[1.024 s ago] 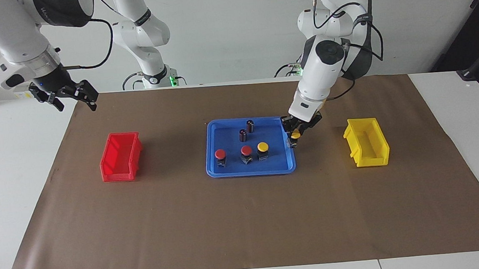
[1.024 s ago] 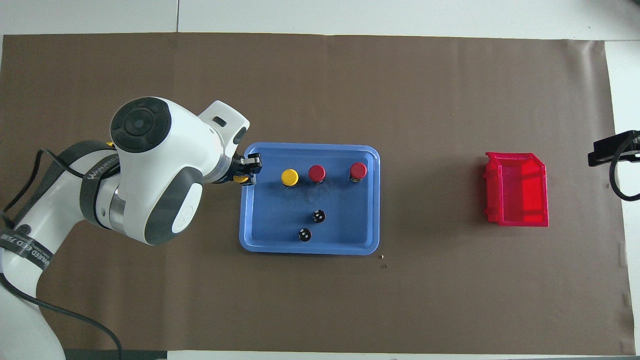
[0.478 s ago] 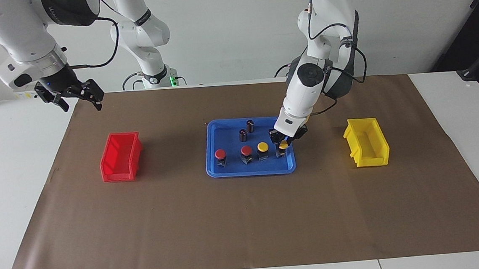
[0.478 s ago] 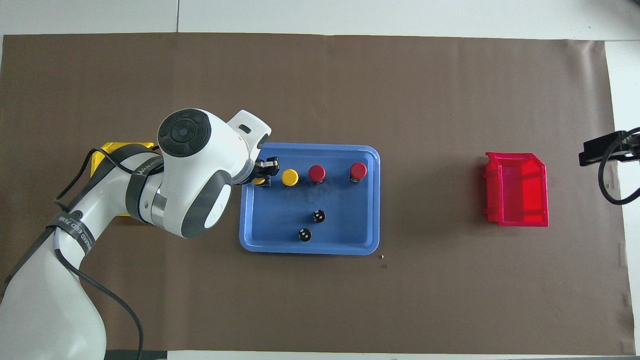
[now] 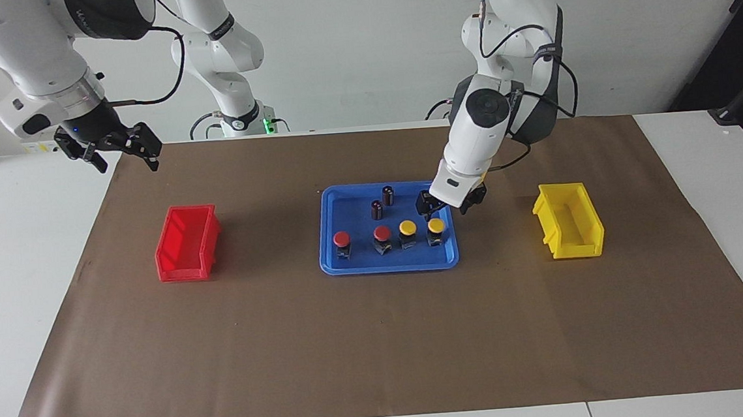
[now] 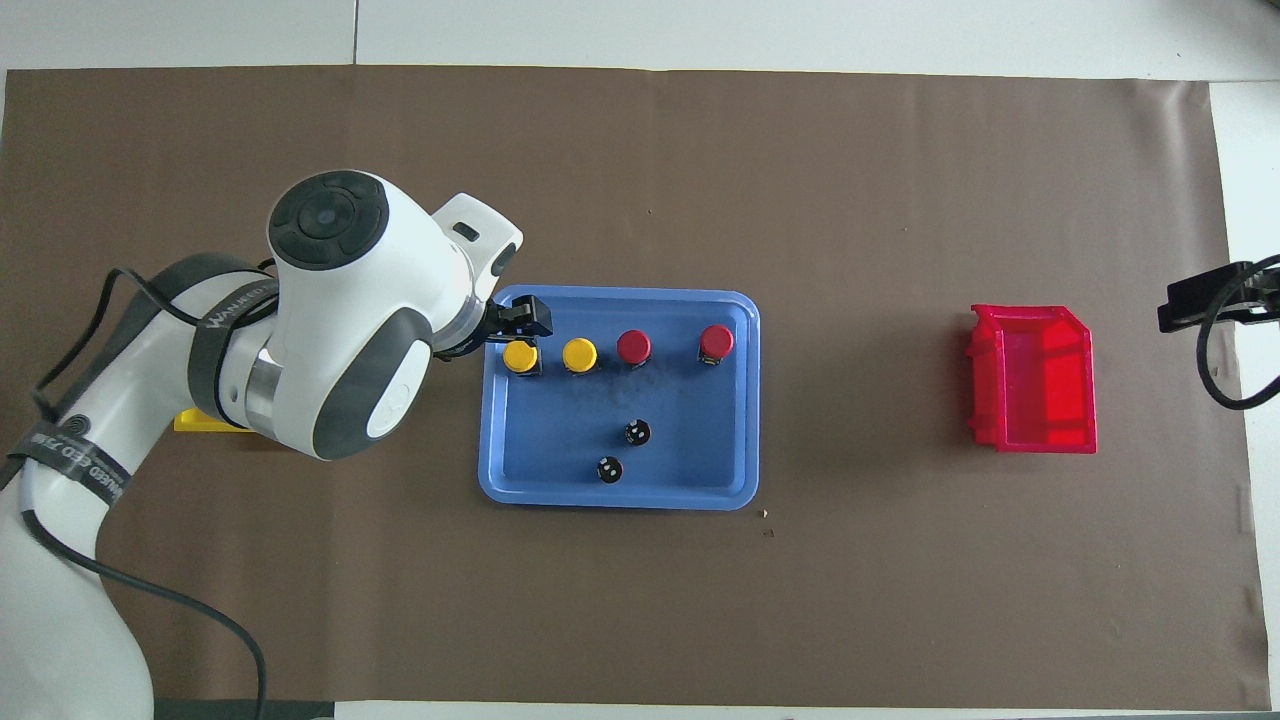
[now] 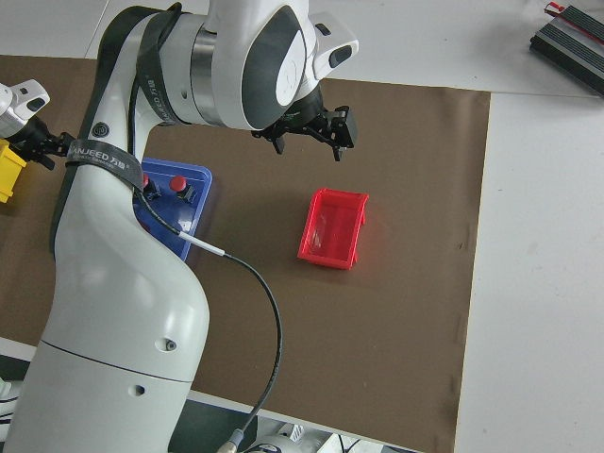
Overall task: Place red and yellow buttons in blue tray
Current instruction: 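Carry the second yellow button with the left gripper into the blue tray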
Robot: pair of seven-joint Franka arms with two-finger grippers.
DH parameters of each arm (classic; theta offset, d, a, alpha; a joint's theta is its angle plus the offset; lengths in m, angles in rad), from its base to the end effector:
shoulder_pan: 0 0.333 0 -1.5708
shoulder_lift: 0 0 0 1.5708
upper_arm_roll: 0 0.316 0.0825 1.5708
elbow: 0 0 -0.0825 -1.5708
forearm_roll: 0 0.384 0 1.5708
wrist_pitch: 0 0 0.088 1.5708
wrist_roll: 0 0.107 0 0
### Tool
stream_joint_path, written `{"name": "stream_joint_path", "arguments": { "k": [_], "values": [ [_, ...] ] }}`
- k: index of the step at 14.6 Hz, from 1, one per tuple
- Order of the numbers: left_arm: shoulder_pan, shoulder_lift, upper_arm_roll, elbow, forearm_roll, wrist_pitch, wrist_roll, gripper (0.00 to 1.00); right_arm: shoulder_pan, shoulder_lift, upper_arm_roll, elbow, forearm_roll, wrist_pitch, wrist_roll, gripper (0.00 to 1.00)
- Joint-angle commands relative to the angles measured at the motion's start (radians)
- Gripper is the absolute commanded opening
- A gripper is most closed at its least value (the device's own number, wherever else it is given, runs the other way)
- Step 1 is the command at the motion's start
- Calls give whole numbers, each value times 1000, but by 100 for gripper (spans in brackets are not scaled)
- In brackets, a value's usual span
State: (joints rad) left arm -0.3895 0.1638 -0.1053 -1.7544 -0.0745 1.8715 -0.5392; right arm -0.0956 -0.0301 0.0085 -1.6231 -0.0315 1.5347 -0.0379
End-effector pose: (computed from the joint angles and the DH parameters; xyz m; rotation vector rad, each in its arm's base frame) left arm 0.5312 -0.2895 0.4680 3.0835 0.1066 -0.1286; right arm 0.5380 -0.0504 0.6134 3.1112 -0.0769 -0.0937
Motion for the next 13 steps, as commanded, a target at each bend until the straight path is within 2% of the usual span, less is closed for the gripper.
{"name": "stream_joint_path", "arguments": {
  "k": [1, 4, 6, 9, 13],
  "values": [
    [114, -47, 4, 133, 18, -201, 129, 100, -4, -19, 5, -20, 4, -1, 0, 100],
    [237, -116, 6, 144, 35, -281, 340, 100, -3, -19, 5, -15, 2, -13, -2, 100],
    [285, -125, 7, 161, 96, -307, 497, 100, -6, -19, 5, -15, 2, -10, -3, 100],
    [331, -132, 7, 170, 87, -301, 538, 100, -4, -17, 5, -11, 1, -8, -3, 100],
    [331, -135, 4, 188, 62, -316, 525, 100, -4, -16, 5, -11, 1, -10, -2, 100]
  ]
}}
